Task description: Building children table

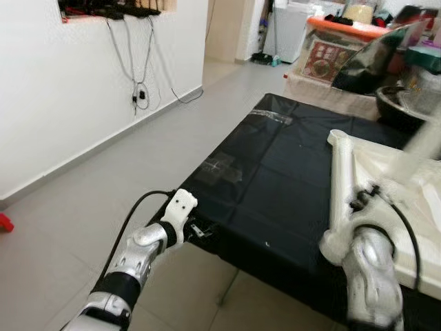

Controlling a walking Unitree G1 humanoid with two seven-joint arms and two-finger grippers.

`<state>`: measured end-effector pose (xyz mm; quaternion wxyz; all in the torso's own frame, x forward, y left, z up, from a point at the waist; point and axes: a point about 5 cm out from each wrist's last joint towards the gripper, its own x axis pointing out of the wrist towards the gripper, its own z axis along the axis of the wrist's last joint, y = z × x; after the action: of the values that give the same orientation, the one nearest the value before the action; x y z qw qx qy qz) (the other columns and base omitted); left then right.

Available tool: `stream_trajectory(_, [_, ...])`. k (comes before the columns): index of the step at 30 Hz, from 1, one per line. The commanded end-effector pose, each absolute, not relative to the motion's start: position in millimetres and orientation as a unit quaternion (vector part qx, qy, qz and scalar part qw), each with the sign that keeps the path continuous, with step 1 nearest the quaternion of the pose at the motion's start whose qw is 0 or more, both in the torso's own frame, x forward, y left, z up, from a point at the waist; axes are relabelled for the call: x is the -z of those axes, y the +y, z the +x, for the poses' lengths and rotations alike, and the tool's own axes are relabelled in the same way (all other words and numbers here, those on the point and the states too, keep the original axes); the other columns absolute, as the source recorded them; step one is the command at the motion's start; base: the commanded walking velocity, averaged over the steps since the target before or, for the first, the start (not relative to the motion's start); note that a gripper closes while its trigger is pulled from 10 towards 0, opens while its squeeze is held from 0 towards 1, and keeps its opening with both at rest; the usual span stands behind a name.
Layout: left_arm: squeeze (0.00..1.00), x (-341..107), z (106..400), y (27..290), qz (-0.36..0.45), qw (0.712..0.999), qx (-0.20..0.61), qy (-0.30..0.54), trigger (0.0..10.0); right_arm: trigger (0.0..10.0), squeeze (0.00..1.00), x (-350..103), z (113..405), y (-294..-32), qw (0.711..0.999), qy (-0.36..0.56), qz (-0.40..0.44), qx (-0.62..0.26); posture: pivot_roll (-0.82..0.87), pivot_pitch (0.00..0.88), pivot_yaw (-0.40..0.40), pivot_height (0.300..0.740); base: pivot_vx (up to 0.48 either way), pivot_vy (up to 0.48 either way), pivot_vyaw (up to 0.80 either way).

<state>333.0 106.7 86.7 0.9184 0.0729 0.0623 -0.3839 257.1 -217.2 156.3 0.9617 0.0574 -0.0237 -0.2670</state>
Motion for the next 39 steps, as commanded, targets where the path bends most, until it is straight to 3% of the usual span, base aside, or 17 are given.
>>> stream_trajectory(1, [0.0,-85.4,330.9,100.1,0.078,0.912,0.398,0.064,10.0,10.0,0.0,-169.5,260.4,-198.3,0.975,-0.047,0.058,0.211,0.13,0.0,-0.112,0.74,0.0,0.0,0.0])
stream_trajectory(2, [0.0,-85.2,331.0,100.5,0.079,0.911,0.4,0.065,10.0,10.0,0.0,-177.3,262.3,-193.3,0.978,-0.069,0.056,0.188,0.13,0.0,-0.112,0.74,0.0,0.0,0.0])
stream_trajectory(3, [0.0,-85.4,331.6,100.4,0.082,0.91,0.402,0.066,10.0,10.0,1.0,-180.2,265.2,-193.6,0.981,-0.077,0.053,0.169,0.13,0.0,-0.109,0.74,0.0,0.0,0.0])
stream_trajectory(6, [0.0,-87.7,333.9,99.1,0.084,0.909,0.403,0.064,10.0,10.0,1.0,-186.1,274.5,-195.1,0.987,-0.085,0.034,0.13,0.13,0.0,-0.109,0.74,0.0,0.0,0.0])
stream_trajectory(7, [0.0,-90.2,335.6,98.1,0.082,0.91,0.402,0.06,10.0,10.0,0.17,-194.0,281.6,-190.2,0.991,-0.092,0.069,0.063,0.13,0.0,-0.117,0.74,0.0,0.0,0.0])
stream_trajectory(8, [0.0,-90.2,335.6,98.1,0.082,0.91,0.402,0.06,10.0,10.0,0.17,-194.0,281.6,-190.2,0.991,-0.092,0.069,0.063,0.13,0.0,-0.117,0.74,0.0,0.0,0.0])
stream_trajectory(9, [0.0,-90.3,335.5,97.6,0.08,0.91,0.402,0.059,10.0,10.0,0.0,-197.4,282.9,-184.5,0.992,-0.092,0.083,-0.007,0.13,0.0,-0.118,0.74,0.0,0.0,0.0])
stream_trajectory(14, [0.0,-85.2,330.0,95.6,0.077,0.909,0.406,0.061,10.0,10.0,0.0,-176.7,270.2,-180.4,0.968,-0.036,-0.011,-0.249,0.14,0.0,-0.121,0.74,0.0,0.0,0.0])
stream_trajectory(20, [0.0,-83.9,329.2,95.5,0.077,0.908,0.406,0.063,10.0,10.0,0.0,-157.0,273.3,-193.5,0.957,0.02,-0.031,-0.287,0.14,0.0,-0.127,0.74,0.0,0.0,0.0])
stream_trajectory(21, [0.0,-85.7,331.2,98.1,0.078,0.91,0.401,0.062,10.0,0.0,0.0,-142.8,297.5,-213.3,0.975,0.046,-0.036,-0.213,0.14,0.0,-0.129,0.74,0.0,0.0,0.0])
stream_trajectory(25, [0.0,-86.4,331.9,99.7,0.078,0.912,0.398,0.062,10.0,0.0,0.0,-140.0,310.4,-225.9,0.99,0.047,-0.038,-0.128,0.16,0.0,-0.141,0.74,0.0,0.0,0.0])
stream_trajectory(26, [0.0,-85.1,330.2,102.0,0.078,0.913,0.396,0.062,10.0,0.0,0.0,-138.8,316.5,-264.6,0.988,0.04,0.039,0.144,0.15,0.0,-0.138,0.74,0.0,0.0,0.0])
stream_trajectory(28, [0.0,-85.1,330.2,102.0,0.078,0.913,0.396,0.062,10.0,0.0,0.0,-138.8,316.5,-264.6,0.988,0.04,0.039,0.144,0.15,0.0,-0.138,0.74,0.0,0.0,0.0])
stream_trajectory(30, [0.0,-82.0,326.9,102.7,0.077,0.912,0.397,0.065,10.0,0.0,0.0,-123.8,288.0,-289.4,0.93,0.061,0.108,0.346,0.15,0.0,-0.135,0.74,0.0,0.0,0.0])
stream_trajectory(37, [0.0,-81.0,326.4,104.9,0.077,0.912,0.397,0.069,10.0,0.0,0.0,-107.0,237.2,-262.8,0.894,0.098,0.139,0.415,0.13,0.0,-0.112,0.74,0.0,0.0,0.0])
stream_trajectory(38, [0.0,-80.9,326.7,104.5,0.078,0.91,0.4,0.071,10.0,5.6,0.0,-109.3,233.2,-241.9,0.912,0.106,0.139,0.37,0.11,0.0,-0.105,0.74,0.0,0.0,0.0])
stream_trajectory(39, [0.0,-81.0,327.0,104.1,0.079,0.909,0.402,0.072,10.0,5.6,0.0,-111.9,232.2,-228.4,0.925,0.11,0.139,0.336,0.11,0.0,-0.101,0.74,0.0,0.0,0.0])
